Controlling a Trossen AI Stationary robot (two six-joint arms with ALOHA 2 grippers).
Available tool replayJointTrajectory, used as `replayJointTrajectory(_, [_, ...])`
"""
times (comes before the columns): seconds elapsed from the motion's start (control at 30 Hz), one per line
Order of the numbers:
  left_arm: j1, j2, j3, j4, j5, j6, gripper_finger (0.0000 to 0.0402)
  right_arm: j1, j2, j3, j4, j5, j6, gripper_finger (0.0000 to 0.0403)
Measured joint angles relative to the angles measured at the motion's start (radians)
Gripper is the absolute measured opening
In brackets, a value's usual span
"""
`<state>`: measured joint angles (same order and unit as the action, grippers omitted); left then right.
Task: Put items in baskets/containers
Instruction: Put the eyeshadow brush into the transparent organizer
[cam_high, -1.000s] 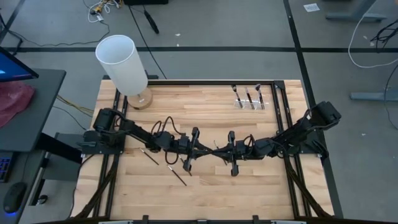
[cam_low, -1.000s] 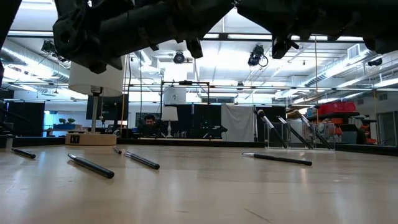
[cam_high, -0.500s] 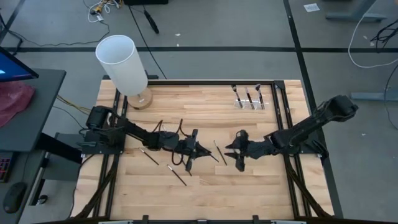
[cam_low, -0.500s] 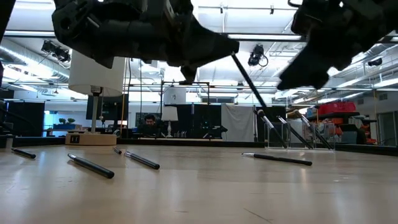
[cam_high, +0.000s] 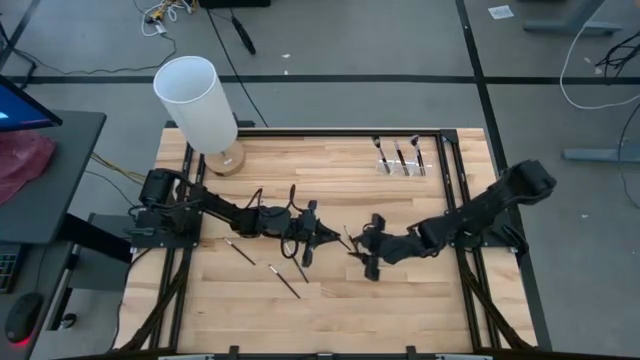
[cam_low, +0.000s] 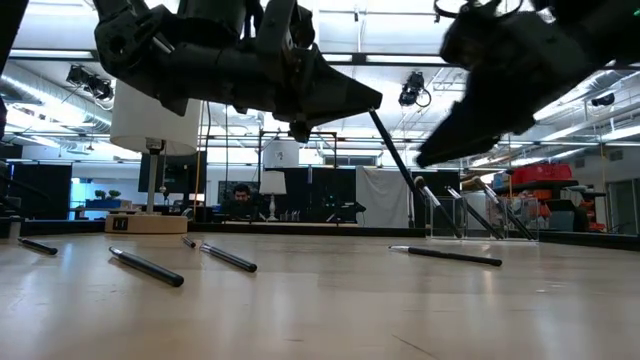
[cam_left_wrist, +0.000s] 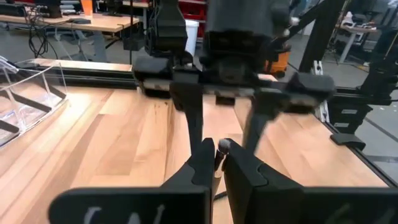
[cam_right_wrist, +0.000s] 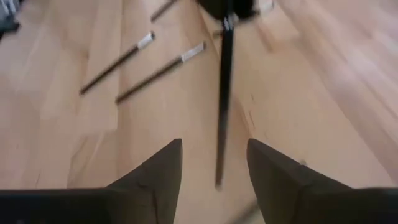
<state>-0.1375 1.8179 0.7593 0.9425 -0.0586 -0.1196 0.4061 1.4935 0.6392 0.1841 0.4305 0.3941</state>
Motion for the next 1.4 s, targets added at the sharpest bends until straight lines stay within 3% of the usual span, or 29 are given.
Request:
replayJointTrajectory(0.2, [0.000,0.000,0.000,-0.005,0.001,0.000,0.0023,-0.033,0.095,0.001,0.272,0.010,-0.089,0.0175])
replayJointTrajectory(0.37, [0.000,0.000,0.000,-0.006,0.000,0.000,0.0026,-0.060,0.105,0.001,0.293,0.018,-0.089,0.0132])
replayJointTrajectory(0.6, [0.000,0.000,0.000,-0.006,0.000,-0.008,0.0028,-0.052,0.105,0.001,0.295,0.014,-0.092,0.0020])
replayJointTrajectory(0.73, [-0.002,0.000,0.001,-0.001,0.003,-0.003,0.0048,-0.039,0.086,0.001,0.283,0.034,-0.058,0.0020])
replayJointTrajectory(0.87, [-0.002,0.001,0.001,-0.007,0.003,-0.009,0.0094,-0.037,0.002,0.001,0.139,0.078,-0.018,0.0017])
replayJointTrajectory(1.17, [-0.007,0.001,0.001,-0.069,0.005,-0.053,0.0180,-0.068,-0.356,-0.004,-0.309,0.389,0.005,0.0011])
replayJointTrajectory(1.4, [-0.030,0.001,0.001,-0.063,0.003,-0.052,0.0192,-0.287,-0.606,-0.165,-0.258,0.435,-0.103,0.0011])
